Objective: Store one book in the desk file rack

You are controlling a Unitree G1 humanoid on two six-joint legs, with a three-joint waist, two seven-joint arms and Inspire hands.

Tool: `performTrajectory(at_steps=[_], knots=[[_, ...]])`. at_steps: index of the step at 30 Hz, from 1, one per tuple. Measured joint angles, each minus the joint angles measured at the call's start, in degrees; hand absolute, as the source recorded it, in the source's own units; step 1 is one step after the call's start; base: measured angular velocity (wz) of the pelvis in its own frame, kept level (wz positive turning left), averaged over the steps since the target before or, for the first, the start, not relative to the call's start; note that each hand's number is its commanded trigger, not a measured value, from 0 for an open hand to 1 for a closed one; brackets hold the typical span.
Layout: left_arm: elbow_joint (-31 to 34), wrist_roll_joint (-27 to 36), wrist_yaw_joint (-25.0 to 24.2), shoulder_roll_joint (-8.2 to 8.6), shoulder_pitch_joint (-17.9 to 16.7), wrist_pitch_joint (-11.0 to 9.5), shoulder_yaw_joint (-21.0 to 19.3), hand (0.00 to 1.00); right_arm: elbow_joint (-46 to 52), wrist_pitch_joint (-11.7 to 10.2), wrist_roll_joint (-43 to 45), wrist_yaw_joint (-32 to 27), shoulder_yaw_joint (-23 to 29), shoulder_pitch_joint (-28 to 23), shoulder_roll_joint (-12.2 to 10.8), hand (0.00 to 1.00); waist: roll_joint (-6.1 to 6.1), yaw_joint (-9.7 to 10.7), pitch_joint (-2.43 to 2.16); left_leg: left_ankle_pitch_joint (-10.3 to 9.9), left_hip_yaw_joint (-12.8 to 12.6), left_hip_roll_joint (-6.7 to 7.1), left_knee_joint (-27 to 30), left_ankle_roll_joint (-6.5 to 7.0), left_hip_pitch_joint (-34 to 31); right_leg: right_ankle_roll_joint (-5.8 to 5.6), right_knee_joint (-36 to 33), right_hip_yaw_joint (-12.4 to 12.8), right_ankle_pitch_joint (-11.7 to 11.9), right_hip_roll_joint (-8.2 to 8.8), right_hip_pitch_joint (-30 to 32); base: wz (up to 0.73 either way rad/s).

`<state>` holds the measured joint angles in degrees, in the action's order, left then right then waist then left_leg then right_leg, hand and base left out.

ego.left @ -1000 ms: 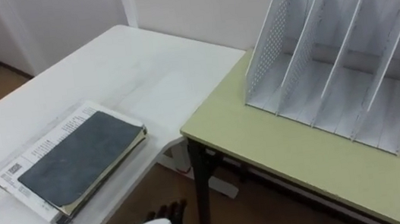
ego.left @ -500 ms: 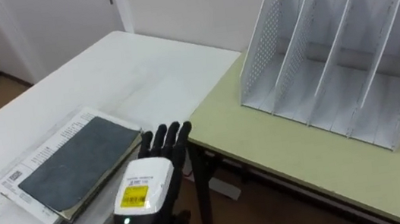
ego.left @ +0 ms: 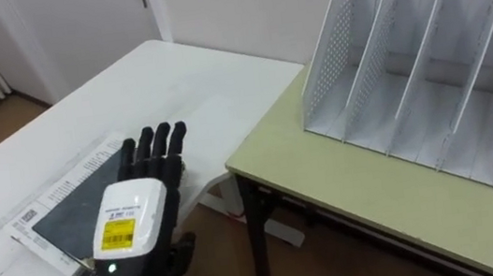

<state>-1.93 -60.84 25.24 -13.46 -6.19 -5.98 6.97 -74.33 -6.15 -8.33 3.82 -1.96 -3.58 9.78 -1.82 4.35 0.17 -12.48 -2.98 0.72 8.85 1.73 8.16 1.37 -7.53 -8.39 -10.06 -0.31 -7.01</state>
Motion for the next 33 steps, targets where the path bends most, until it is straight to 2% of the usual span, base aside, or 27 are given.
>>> performTrajectory(at_steps=[8,13,17,19,23,28,33], knots=[[-0.08,0.48,0.93,0.63,-0.01,2.06,-2.99,0.0,1.9,0.11,1.76,-0.59,1.72,-1.49,-0.05,0.0,-0.19,-0.01,-0.2,0.0,-0.1,-0.02,0.0,0.0,0.17,0.01,-0.17,-0.02,0.01,-0.05,-0.27,0.0],[-3.79,0.61,1.37,1.03,0.01,3.51,-3.52,0.0,3.26,1.43,2.32,-0.62,2.15,-2.14,0.09,0.0,-0.41,-0.08,-0.5,0.0,-0.07,-0.05,0.01,0.0,0.58,0.03,-0.28,0.22,0.03,-0.1,-0.57,0.0],[-5.61,0.75,1.32,1.38,0.01,4.79,-6.0,0.0,3.53,2.43,2.33,-0.41,2.85,-2.12,0.08,0.0,-0.87,-0.09,-0.77,0.0,-0.04,-0.2,0.01,0.0,0.59,0.18,-0.36,0.28,0.15,-0.26,-0.47,0.0],[-6.04,1.85,1.32,1.37,0.07,4.88,-7.32,0.0,3.54,2.49,2.33,-0.39,3.18,-2.12,0.08,0.0,-0.81,0.02,-0.62,0.0,-0.07,-0.25,0.0,0.0,0.58,0.21,-0.33,0.37,0.23,-0.31,-0.4,0.0],[-6.48,5.02,0.53,1.37,0.08,6.46,-7.55,0.0,3.81,2.54,2.32,-0.39,3.33,-2.09,0.17,0.0,-1.1,0.14,-0.44,0.0,-0.1,-0.26,-0.02,0.0,0.56,0.2,-0.36,0.5,0.25,-0.35,-0.31,0.0],[-7.08,5.07,-1.3,1.36,0.14,7.79,-7.29,0.0,3.82,2.57,2.44,-0.58,3.24,-2.04,0.2,0.0,-1.22,0.49,-0.33,0.0,-0.25,-0.32,-0.04,0.0,0.54,0.23,-0.41,0.8,0.27,-0.41,-0.17,-0.01],[-11.18,5.14,-3.51,1.35,2.43,8.55,-6.56,0.0,3.73,2.56,2.36,-0.55,3.18,-1.94,0.23,0.0,-1.17,0.67,-0.06,0.0,-0.21,-0.31,-0.06,0.0,0.48,0.24,-0.32,0.8,0.27,-0.38,-0.16,0.0]])
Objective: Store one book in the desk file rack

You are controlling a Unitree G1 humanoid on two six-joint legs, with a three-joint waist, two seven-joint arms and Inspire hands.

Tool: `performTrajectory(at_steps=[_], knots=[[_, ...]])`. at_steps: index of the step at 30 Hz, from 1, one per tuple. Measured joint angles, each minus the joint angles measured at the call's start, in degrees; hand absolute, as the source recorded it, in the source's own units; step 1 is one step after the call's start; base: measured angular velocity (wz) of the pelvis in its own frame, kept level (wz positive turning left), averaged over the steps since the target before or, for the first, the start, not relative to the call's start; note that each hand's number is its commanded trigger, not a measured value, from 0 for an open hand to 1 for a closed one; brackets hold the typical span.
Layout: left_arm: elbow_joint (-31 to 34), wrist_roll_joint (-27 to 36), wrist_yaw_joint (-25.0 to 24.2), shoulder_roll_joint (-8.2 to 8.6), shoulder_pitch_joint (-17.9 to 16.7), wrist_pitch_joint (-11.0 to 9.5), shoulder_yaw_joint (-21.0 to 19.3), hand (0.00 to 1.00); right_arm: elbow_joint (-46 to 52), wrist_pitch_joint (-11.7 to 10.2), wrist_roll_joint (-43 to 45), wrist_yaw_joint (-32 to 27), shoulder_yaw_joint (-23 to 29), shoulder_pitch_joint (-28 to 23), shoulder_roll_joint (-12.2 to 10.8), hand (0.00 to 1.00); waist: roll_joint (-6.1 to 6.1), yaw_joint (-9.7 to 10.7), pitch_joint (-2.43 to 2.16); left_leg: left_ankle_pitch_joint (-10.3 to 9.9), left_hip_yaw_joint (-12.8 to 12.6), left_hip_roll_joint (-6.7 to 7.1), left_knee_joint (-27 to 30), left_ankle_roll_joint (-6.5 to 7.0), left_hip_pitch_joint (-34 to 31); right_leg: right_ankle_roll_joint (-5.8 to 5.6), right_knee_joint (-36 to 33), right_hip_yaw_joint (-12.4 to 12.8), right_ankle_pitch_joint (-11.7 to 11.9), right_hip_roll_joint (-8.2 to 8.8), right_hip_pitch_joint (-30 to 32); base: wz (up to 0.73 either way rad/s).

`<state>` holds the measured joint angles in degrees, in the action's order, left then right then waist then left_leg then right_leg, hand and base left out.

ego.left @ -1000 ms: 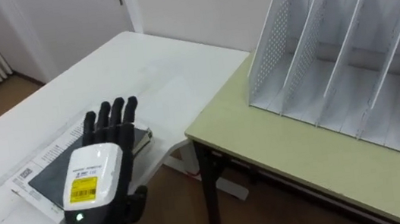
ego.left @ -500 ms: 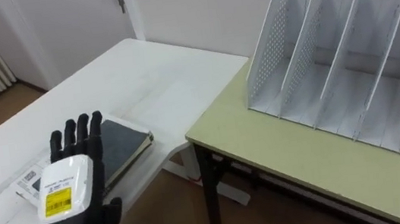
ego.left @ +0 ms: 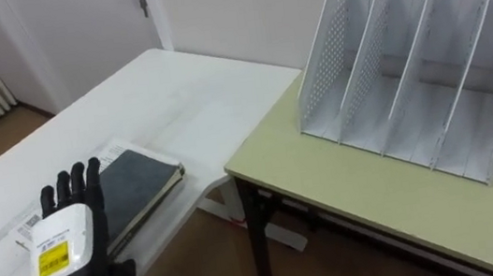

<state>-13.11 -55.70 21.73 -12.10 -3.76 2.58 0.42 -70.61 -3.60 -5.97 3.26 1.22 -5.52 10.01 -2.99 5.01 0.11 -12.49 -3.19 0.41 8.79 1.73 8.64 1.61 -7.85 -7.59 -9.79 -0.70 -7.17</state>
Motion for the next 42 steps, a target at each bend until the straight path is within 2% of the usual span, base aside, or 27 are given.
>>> performTrajectory(at_steps=[4,10,14,18,23,26,28,32,33,36,40,42], knots=[[-0.47,-0.02,-0.08,-0.03,0.64,0.02,-0.02,0.0,0.01,0.02,-0.05,-0.01,-0.03,0.25,0.05,0.0,-0.08,-0.01,0.34,0.0,-0.01,0.0,-0.09,0.0,-0.08,0.0,0.03,0.09,0.0,-0.02,0.2,0.0],[-2.28,3.83,-1.22,-0.45,2.82,0.04,-0.16,0.0,0.05,0.0,-0.02,0.0,-0.03,0.18,0.72,0.0,-0.67,-0.08,0.19,0.0,0.0,0.01,-0.08,0.0,-0.07,0.0,0.08,0.41,0.0,0.0,0.2,-0.01],[-4.57,3.93,-2.54,-0.57,5.78,0.47,-0.17,0.0,-0.44,0.11,0.04,-0.12,0.03,0.18,1.23,0.0,-0.7,0.02,0.18,0.0,0.03,0.06,-0.07,0.0,-0.12,0.0,0.08,0.45,0.0,0.0,0.24,0.0],[-4.62,3.95,-3.63,-0.64,7.55,1.04,-0.17,0.0,-0.39,1.22,0.03,-0.16,0.01,0.34,1.37,0.0,-0.69,0.16,0.18,0.0,0.01,0.07,-0.05,0.0,-0.1,-0.01,0.05,0.68,0.0,-0.01,0.27,0.0],[-5.12,4.09,-4.03,-0.68,8.03,1.17,-0.17,0.0,-0.42,1.22,1.21,-0.78,0.02,0.35,1.45,0.0,-0.65,0.73,0.22,0.0,-0.1,0.06,-0.04,0.0,-0.03,0.0,-0.07,1.35,0.0,-0.15,0.29,0.0],[-6.04,4.45,-4.65,-0.68,8.07,1.22,-0.12,0.0,-0.66,1.33,3.02,-1.46,-0.04,0.43,1.66,0.0,-0.71,0.9,0.19,0.0,-1.37,-0.04,-0.03,0.0,0.0,0.02,-0.13,2.37,0.01,-0.32,0.51,-0.11],[-7.25,4.46,-5.04,-0.68,8.08,1.21,-0.11,0.0,-0.78,1.79,4.49,-2.02,-0.1,0.62,1.76,0.0,-0.64,1.12,0.27,0.0,-1.37,-0.04,-0.04,0.0,-0.13,0.04,-0.2,2.59,0.02,-0.35,0.52,-0.07],[-8.15,9.08,-5.89,-0.68,8.42,1.2,-0.11,0.0,-2.48,3.43,6.83,-2.61,-0.07,0.34,1.76,0.0,-0.91,1.36,0.25,0.0,-1.83,-0.1,-0.04,0.0,-0.26,0.06,-0.82,2.71,0.03,-0.33,1.29,-0.02],[-8.74,9.59,-6.41,-0.69,8.94,1.26,-0.12,0.0,-2.62,3.89,6.84,-2.7,-0.06,0.34,1.83,0.0,-0.7,1.32,0.43,0.0,-2.01,-0.11,-0.04,0.0,-0.25,0.06,-0.84,2.75,0.03,-0.32,1.31,0.0],[-9.29,11.92,-8.11,-0.75,9.2,2.25,-0.03,0.0,-2.42,4.56,9.63,-3.24,0.02,0.41,1.89,0.0,-0.94,1.51,0.48,0.0,-2.25,-0.12,-0.03,0.0,-0.24,0.05,-0.94,2.87,0.03,-0.33,1.46,-0.01],[-11.36,13.86,-10.19,-0.87,9.19,2.69,0.28,0.0,-2.39,6.65,15.69,-3.36,-0.07,0.27,1.89,0.0,-1.57,1.63,0.07,0.0,-2.23,-0.14,0.07,0.0,-0.11,0.05,-0.94,2.84,0.02,-0.33,1.46,0.0],[-11.68,13.9,-11.6,-1.19,9.2,3.62,0.55,0.02,-2.38,7.84,17.22,-3.25,-0.07,0.23,1.89,0.0,-1.85,1.58,-0.12,0.0,-2.22,-0.15,0.36,0.0,-0.05,0.06,-1.05,2.84,0.02,-0.33,1.34,0.0]])
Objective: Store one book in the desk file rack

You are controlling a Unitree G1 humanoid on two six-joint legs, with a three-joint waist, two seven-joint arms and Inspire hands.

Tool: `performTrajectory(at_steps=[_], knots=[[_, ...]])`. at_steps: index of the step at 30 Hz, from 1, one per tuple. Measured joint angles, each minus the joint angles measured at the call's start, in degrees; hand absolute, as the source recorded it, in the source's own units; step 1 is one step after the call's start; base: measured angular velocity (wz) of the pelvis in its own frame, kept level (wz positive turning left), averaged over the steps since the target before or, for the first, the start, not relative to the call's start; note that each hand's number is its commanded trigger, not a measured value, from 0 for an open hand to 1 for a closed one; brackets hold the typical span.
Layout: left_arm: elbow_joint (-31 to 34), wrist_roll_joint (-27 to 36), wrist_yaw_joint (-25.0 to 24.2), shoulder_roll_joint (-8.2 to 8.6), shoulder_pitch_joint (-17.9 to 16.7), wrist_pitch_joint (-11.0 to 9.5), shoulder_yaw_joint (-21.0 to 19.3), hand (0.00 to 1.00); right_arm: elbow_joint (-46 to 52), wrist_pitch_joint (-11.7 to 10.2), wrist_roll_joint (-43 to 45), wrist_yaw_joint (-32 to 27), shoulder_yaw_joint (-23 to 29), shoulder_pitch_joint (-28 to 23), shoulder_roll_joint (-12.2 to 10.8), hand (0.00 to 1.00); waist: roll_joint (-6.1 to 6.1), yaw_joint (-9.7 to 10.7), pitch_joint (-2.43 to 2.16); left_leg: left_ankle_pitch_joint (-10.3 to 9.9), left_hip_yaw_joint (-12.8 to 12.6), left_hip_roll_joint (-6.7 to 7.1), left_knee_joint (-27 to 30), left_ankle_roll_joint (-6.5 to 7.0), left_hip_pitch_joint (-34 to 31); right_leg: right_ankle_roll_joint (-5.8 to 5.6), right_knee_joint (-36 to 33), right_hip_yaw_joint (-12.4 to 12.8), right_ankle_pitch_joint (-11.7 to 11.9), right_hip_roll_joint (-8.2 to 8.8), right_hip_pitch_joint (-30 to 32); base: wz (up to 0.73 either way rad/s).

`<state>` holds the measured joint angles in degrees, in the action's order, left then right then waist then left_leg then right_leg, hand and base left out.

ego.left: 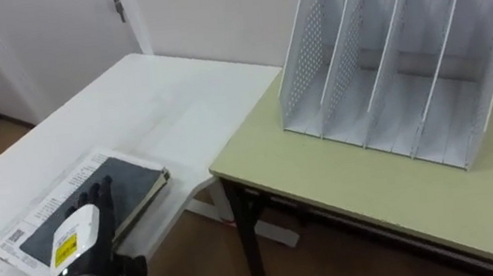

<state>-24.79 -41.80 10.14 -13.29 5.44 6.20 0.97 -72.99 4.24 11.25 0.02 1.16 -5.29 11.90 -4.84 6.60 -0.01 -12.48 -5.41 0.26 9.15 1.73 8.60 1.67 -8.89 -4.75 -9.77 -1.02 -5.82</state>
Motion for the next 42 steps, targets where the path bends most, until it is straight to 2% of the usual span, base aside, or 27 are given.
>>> performTrajectory(at_steps=[1,2,3,7,12,18,21,34,42], knots=[[-0.07,-0.04,-0.44,-0.11,0.01,0.23,0.0,0.5,0.0,0.29,0.5,0.1,0.0,0.02,0.0,0.0,0.0,0.03,0.0,0.0,0.0,-0.02,0.06,0.0,0.06,0.01,0.0,0.0,0.01,-0.01,-0.08,0.0],[-0.28,-0.48,-1.05,-0.31,0.02,0.57,-0.01,0.83,-0.01,0.84,0.91,0.16,0.0,-0.02,0.0,0.0,0.01,0.14,0.0,0.0,0.0,-0.05,0.11,0.0,0.16,0.05,-0.01,0.02,0.03,-0.04,-0.21,0.0],[-0.31,-1.5,-1.97,-0.36,0.11,1.0,-0.02,1.0,0.02,0.89,0.99,0.15,0.02,-0.32,0.01,0.0,0.01,0.2,0.0,0.0,0.0,-0.07,0.17,0.0,0.15,0.08,-0.03,0.03,0.05,-0.05,-0.23,0.0],[-0.59,-3.49,-2.89,-0.77,0.55,1.49,-0.24,1.0,-0.02,2.12,1.62,0.21,-0.06,-0.98,-0.02,0.0,0.02,0.35,0.01,0.0,-0.02,-0.12,0.24,0.0,0.24,0.1,-0.16,0.07,0.06,-0.09,-0.31,0.0],[-1.6,-5.28,-2.9,-1.58,3.48,2.3,-1.6,1.0,-0.05,3.16,3.51,0.66,-0.07,-0.98,-0.02,0.0,-0.13,0.19,0.13,-0.01,-0.02,-0.12,0.17,-0.01,1.24,0.08,-0.07,0.23,-0.01,-0.11,-1.49,0.0],[-1.12,-6.33,-2.77,-1.86,3.95,2.59,-1.92,1.0,0.03,4.63,5.36,1.03,-0.94,-0.81,-0.03,0.0,-0.34,-0.37,0.14,-0.01,-0.38,-0.23,-0.2,-0.01,1.96,0.1,-0.23,0.76,-0.01,-0.2,-1.66,-0.03],[-1.16,-6.32,-2.77,-1.87,4.32,3.17,-2.24,1.0,0.02,4.75,5.36,1.51,-1.17,-0.88,-0.01,0.0,-0.38,-0.3,0.13,-0.02,-0.49,-0.32,-0.57,-0.02,2.02,0.11,-0.27,0.83,0.0,-0.4,-1.75,-0.01],[-1.22,-6.57,-2.77,-2.05,5.14,3.3,-2.91,1.0,0.15,5.18,5.21,2.11,-2.31,-0.26,0.01,0.0,-0.53,-0.4,0.09,-0.02,-0.56,-0.23,-0.81,-0.01,1.99,0.13,-0.12,0.79,-0.02,-0.1,-1.67,0.0],[1.66,-2.57,-4.07,-2.01,4.72,3.89,-2.57,1.0,0.3,5.06,4.54,1.55,-2.3,1.47,-0.01,0.0,0.03,-0.57,0.03,0.0,-0.56,-0.05,-0.39,0.01,2.04,0.04,-1.04,0.84,-0.5,0.04,-1.11,0.0]])
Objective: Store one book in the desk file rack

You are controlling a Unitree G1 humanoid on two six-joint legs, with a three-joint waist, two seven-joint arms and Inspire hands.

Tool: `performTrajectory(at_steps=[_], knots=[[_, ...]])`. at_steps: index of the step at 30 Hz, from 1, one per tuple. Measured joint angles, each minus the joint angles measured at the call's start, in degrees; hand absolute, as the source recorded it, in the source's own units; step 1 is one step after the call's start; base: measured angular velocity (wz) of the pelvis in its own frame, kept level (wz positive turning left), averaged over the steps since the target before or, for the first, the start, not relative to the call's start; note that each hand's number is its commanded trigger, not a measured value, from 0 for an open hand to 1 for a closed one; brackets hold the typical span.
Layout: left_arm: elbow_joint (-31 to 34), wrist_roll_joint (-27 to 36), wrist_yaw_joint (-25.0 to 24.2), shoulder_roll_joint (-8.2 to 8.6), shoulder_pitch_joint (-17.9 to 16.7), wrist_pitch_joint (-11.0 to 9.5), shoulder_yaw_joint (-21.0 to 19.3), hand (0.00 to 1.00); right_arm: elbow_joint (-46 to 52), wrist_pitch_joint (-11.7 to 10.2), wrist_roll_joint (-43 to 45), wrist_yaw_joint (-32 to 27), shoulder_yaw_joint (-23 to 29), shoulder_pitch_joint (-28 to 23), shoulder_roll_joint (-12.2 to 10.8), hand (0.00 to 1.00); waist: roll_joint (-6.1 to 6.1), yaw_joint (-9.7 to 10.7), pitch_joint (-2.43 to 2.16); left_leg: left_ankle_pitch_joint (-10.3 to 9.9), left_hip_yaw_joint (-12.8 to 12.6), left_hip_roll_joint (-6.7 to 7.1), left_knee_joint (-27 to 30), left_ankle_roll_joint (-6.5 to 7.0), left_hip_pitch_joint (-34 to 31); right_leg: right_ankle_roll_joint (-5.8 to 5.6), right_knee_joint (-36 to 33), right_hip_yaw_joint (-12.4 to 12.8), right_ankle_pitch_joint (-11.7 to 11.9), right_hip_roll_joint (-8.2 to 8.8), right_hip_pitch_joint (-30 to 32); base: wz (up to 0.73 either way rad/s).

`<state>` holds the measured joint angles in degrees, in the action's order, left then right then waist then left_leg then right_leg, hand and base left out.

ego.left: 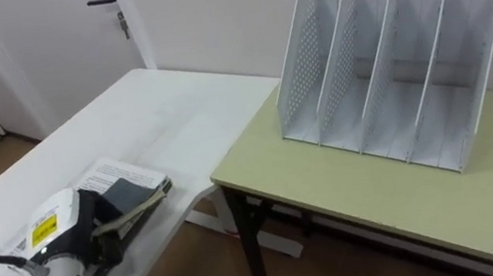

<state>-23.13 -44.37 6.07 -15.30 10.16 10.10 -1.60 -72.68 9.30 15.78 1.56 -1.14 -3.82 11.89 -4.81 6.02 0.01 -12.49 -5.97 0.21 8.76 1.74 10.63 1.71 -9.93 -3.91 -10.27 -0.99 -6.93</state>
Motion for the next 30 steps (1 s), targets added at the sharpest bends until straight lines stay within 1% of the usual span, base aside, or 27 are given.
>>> performTrajectory(at_steps=[1,2,4,6,7,9,10,11,12,13,14,15,18,19,21,22,23,24,25,27,29,30], knots=[[0.31,0.42,-0.21,-0.04,-0.01,0.03,0.1,1.0,0.0,-0.05,-0.22,-0.19,-0.01,0.16,0.0,0.0,0.02,0.01,0.0,0.0,0.02,0.0,0.01,0.0,-0.02,-0.01,0.04,-0.08,0.0,0.01,-0.02,0.04],[1.22,2.11,-0.48,-0.15,-0.1,0.16,0.35,1.0,-0.01,-0.1,-0.98,-0.47,-0.16,0.59,0.07,0.0,0.1,-0.12,0.01,0.0,0.12,0.01,0.01,0.0,-0.09,-0.01,0.11,-0.14,0.01,-0.01,-0.02,0.04],[4.2,4.26,-0.96,-0.39,-1.22,0.41,0.69,1.0,0.0,-0.59,-2.9,-0.83,-0.2,1.19,0.08,0.0,0.19,-0.27,0.0,0.0,0.29,-0.01,0.04,0.0,-0.23,-0.01,0.18,-0.14,0.01,-0.03,0.08,0.0],[9.32,7.12,-2.3,-0.38,-3.06,0.75,0.69,1.0,0.32,-1.28,-5.59,-0.96,-0.06,1.92,-0.01,0.0,0.41,-0.26,-0.1,0.01,0.8,-0.09,0.22,0.0,-1.13,0.0,0.22,-0.75,0.03,0.01,0.68,0.08],[10.8,8.15,-2.55,-0.37,-3.62,0.76,0.65,1.0,0.36,-1.48,-6.25,-0.97,0.04,2.04,-0.06,0.0,0.51,-0.13,-0.12,0.01,0.99,-0.28,0.34,0.0,-1.42,0.01,0.18,-0.93,0.03,0.07,0.88,0.14],[16.67,13.61,-3.59,-0.37,-5.35,0.73,0.64,1.0,1.15,-2.4,-7.03,-1.2,0.07,1.97,-0.42,0.0,0.95,-0.34,-0.15,0.01,1.38,-0.35,0.76,-0.02,-2.27,0.12,0.1,-1.64,0.12,0.26,1.12,0.14],[17.89,15.14,-4.15,-0.38,-5.44,0.68,0.6,1.0,1.57,-2.49,-7.42,-1.26,0.06,1.95,-0.52,0.0,1.2,-0.66,-0.04,0.02,1.35,-0.39,0.75,-0.03,-2.29,0.15,0.08,-1.75,0.15,0.44,1.13,0.07],[19.94,17.28,-5.07,-0.33,-5.45,0.43,0.63,1.0,1.95,-3.38,-8.95,-1.26,0.03,2.03,-0.57,0.0,1.47,-1.59,0.09,0.03,1.25,-0.46,0.75,-0.05,-2.29,0.22,0.07,-1.78,0.18,0.4,1.13,0.0],[21.85,19.61,-5.74,-0.16,-5.46,-0.05,0.63,1.0,2.61,-4.47,-9.81,-1.24,0.04,2.06,-0.56,0.0,1.91,-1.65,0.19,0.03,1.28,-0.47,0.79,-0.05,-2.41,0.24,0.17,-1.93,0.18,0.4,1.15,0.0],[22.68,21.09,-5.87,-0.08,-5.46,-0.42,0.63,1.0,3.19,-4.9,-10.04,-1.16,0.01,2.06,-0.59,0.0,2.04,-1.65,0.16,0.03,1.35,-0.47,0.8,-0.05,-2.53,0.24,0.21,-2.1,0.17,0.41,1.18,0.09],[24.09,23.92,-6.59,-0.08,-5.48,-1.43,0.64,1.0,4.19,-6.15,-10.26,-0.82,-0.02,2.16,-0.74,0.0,2.39,-1.71,0.09,0.03,1.42,-0.47,0.81,-0.06,-2.86,0.25,0.29,-2.27,0.16,0.43,1.37,0.07],[24.95,27.26,-7.13,-0.09,-5.54,-2.58,0.74,1.0,4.29,-7.5,-10.52,-0.16,-0.03,2.78,-0.79,0.0,2.53,-1.76,0.04,0.03,1.42,-0.45,0.86,-0.06,-3.02,0.24,0.33,-2.52,0.17,0.5,1.47,0.04],[26.21,34.7,-8.98,-0.08,-5.59,-3.79,1.29,1.0,4.43,-9.44,-10.76,1.59,-0.26,3.64,-1.04,0.0,2.52,-1.89,0.03,0.03,1.54,-0.36,0.85,-0.06,-3.01,0.19,0.29,-2.61,0.19,0.68,1.42,0.0],[26.52,36.03,-9.26,-0.08,-5.62,-3.89,1.3,1.0,4.72,-9.51,-10.77,1.95,-0.41,3.67,-1.13,0.0,2.52,-2.02,0.03,0.03,1.57,-0.36,0.84,-0.06,-3.02,0.19,0.23,-2.64,0.2,0.69,1.39,-0.03],[27.65,41.04,-9.67,0.07,-5.61,-4.28,1.34,1.0,6.54,-9.84,-10.73,2.88,-1.69,3.46,-1.22,0.0,2.49,-2.2,0.01,0.03,1.6,-0.37,0.86,-0.06,-3.17,0.19,0.19,-2.49,0.2,0.65,1.82,-0.05],[28.21,41.9,-9.78,0.1,-5.61,-4.33,1.35,1.0,7.07,-9.99,-10.71,2.94,-2.03,3.46,-1.2,0.0,2.49,-2.26,0.01,0.03,1.6,-0.38,0.86,-0.06,-3.25,0.19,0.16,-2.49,0.2,0.65,1.94,0.0],[29.25,43.72,-10.24,0.15,-5.6,-4.93,1.36,1.0,8.59,-10.1,-10.68,3.22,-2.25,3.38,-1.18,0.0,2.42,-2.39,-0.03,0.03,1.6,-0.39,0.87,-0.06,-3.43,0.2,0.15,-2.51,0.2,0.65,2.05,-0.03],[30.02,47.68,-10.78,0.16,-5.6,-5.71,1.45,1.0,9.51,-10.7,-10.72,3.55,-2.49,3.59,-1.13,0.0,2.4,-2.77,-0.03,0.03,1.23,-0.41,0.87,-0.06,-3.48,0.2,0.05,-2.55,0.2,0.67,2.27,-0.06],[30.49,49.94,-11.28,0.18,-5.6,-6.04,1.48,1.0,10.27,-10.75,-10.69,3.63,-2.73,3.6,-1.1,0.0,2.39,-3.04,-0.03,0.02,1.17,-0.43,0.88,-0.06,-3.48,0.21,0.03,-2.48,0.21,0.67,2.35,-0.07],[32.13,56.22,-13.1,0.27,-5.6,-7.59,1.47,1.0,13.13,-11.45,-10.17,4.64,-3.07,3.45,-1.16,0.0,2.36,-3.63,-0.03,0.02,0.77,-0.46,0.92,-0.06,-3.3,0.22,0.0,-2.3,0.22,0.66,2.22,-0.04],[33.09,59.81,-14.46,0.37,-5.6,-8.46,1.55,1.0,14.43,-12.34,-9.66,5.47,-3.96,3.42,-1.18,0.0,2.3,-4.22,-0.05,0.02,0.77,-0.46,0.91,-0.06,-3.04,0.22,0.02,-2.18,0.22,0.66,1.97,0.0],[33.38,62.54,-15.51,0.38,-5.62,-9.45,1.77,1.0,16.32,-12.35,-9.1,5.98,-4.76,3.13,-1.24,0.0,2.31,-4.49,-0.03,0.02,0.98,-0.46,0.88,-0.06,-3.03,0.22,-0.07,-2.25,0.22,0.67,1.95,0.0]])
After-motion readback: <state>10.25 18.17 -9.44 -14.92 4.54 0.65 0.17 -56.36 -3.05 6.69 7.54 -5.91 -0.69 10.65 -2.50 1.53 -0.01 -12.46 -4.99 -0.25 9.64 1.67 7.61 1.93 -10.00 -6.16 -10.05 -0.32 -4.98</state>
